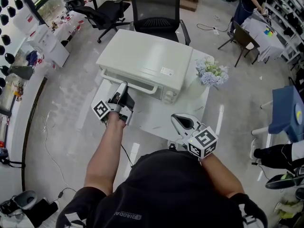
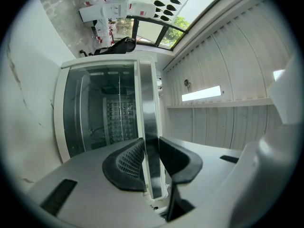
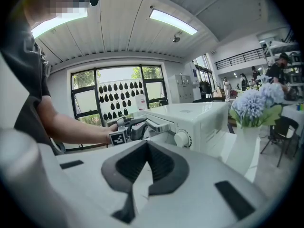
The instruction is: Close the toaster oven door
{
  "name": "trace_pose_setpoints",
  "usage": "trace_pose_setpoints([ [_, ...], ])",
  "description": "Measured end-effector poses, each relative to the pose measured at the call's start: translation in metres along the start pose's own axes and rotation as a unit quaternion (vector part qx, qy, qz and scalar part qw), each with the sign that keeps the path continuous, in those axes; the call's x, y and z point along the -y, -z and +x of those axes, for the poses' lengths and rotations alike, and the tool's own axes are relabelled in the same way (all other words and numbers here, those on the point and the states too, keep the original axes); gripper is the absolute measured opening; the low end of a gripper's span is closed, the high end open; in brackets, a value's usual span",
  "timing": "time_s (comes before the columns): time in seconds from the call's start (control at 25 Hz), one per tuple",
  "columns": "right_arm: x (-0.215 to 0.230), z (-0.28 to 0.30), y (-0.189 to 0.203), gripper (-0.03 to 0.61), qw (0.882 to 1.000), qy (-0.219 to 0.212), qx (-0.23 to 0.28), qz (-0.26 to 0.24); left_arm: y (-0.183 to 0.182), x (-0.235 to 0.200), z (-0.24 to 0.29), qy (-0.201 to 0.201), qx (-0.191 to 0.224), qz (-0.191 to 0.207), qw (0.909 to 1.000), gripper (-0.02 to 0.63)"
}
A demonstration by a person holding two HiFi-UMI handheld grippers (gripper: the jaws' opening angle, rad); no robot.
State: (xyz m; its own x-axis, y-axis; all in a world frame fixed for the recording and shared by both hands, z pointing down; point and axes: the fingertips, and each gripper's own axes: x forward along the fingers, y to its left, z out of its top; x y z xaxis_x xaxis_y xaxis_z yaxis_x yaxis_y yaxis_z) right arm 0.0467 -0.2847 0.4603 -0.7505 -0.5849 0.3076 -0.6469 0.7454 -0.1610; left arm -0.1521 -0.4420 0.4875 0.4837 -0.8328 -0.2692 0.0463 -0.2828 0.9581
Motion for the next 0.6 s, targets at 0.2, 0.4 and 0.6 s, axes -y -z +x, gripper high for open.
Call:
trace_pose_setpoints([
  [0.2, -0.001, -0.002, 0.001, 0.002, 1.000, 0.001, 0.001, 0.003, -0.001, 0.000, 0.000, 0.007, 0.005, 0.004, 1.0000, 0.105],
  [0.4, -0.003, -0.001, 0.002, 0.002, 1.000, 0.003, 0.005, 0.007, 0.003, 0.003, -0.002, -0.013, -0.015, 0.031, 0.9993, 0.138],
  [0.6, -0.014, 0.003, 0.005, 0.002, 1.000, -0.003, 0.007, 0.020, 0.009, 0.020, -0.022, -0.021, -0.030, 0.049, 0.9981, 0.187],
])
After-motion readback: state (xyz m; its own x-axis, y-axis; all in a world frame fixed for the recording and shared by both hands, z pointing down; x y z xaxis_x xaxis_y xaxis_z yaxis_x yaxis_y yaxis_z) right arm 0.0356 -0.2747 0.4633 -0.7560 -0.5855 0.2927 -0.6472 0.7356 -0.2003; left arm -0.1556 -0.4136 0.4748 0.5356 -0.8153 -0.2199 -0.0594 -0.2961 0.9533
